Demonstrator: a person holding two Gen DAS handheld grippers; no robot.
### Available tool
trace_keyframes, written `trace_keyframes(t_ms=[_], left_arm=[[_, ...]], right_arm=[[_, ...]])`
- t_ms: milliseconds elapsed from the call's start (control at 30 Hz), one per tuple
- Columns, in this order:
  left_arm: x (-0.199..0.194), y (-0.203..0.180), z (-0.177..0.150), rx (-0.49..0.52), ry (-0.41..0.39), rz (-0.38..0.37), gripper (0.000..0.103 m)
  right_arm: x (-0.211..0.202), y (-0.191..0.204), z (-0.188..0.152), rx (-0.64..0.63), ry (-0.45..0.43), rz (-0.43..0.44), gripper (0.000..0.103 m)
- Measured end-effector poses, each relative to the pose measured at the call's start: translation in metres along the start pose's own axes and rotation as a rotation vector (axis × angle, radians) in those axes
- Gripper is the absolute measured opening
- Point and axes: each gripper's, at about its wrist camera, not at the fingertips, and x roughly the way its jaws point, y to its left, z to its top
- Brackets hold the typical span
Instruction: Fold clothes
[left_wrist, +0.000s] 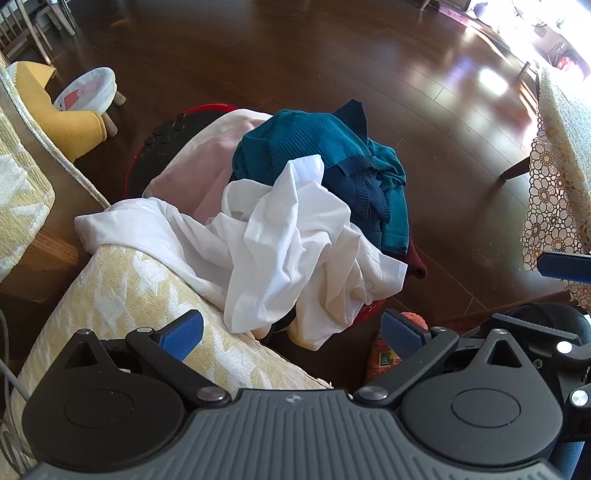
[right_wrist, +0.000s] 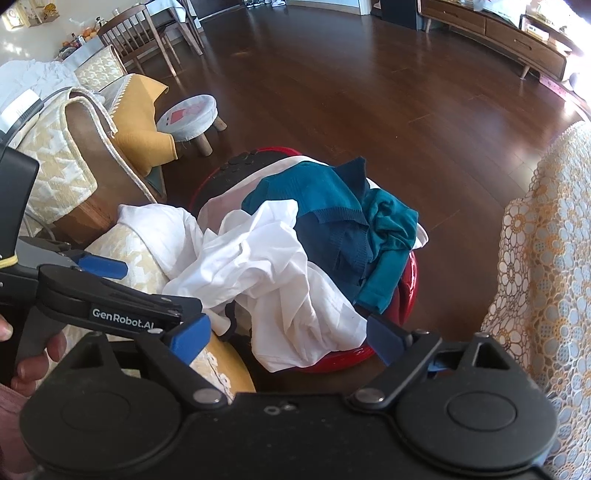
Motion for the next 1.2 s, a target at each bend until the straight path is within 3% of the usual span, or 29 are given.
trace_keyframes(t_ms=[1200], left_arm=[[0.009, 0.004, 0.007, 0.024, -0.004, 0.007, 0.103]], right_arm=[[0.010, -0.010, -0.002, 0.037, 0.010, 0.016, 0.103]])
